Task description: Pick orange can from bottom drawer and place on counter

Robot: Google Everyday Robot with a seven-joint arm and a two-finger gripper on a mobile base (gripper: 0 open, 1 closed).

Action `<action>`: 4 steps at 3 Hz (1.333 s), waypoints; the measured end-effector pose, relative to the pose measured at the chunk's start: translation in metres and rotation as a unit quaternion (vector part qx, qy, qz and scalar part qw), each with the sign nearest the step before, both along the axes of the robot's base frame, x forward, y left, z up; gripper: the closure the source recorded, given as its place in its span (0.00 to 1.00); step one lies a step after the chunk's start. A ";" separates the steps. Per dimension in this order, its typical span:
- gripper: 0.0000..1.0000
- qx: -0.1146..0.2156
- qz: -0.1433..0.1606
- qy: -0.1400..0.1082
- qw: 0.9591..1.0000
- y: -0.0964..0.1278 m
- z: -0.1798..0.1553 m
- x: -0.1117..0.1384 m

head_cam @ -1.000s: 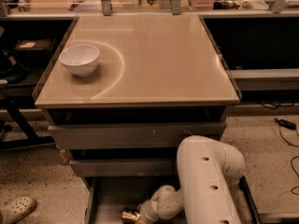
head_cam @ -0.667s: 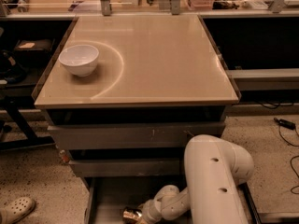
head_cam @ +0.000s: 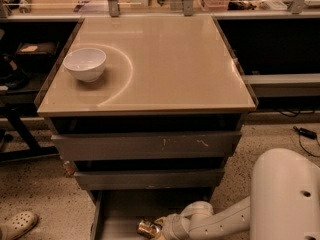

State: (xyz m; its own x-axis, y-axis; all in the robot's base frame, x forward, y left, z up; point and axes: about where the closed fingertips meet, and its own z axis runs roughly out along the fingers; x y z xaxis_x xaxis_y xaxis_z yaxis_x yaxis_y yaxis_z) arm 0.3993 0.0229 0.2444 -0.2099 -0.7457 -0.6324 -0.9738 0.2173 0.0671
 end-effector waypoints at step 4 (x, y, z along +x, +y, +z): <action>1.00 -0.041 -0.009 -0.054 0.998 -0.016 0.142 -0.015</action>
Offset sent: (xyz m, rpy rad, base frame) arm -0.0067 -0.0110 0.0449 -0.0084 0.0005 -0.0404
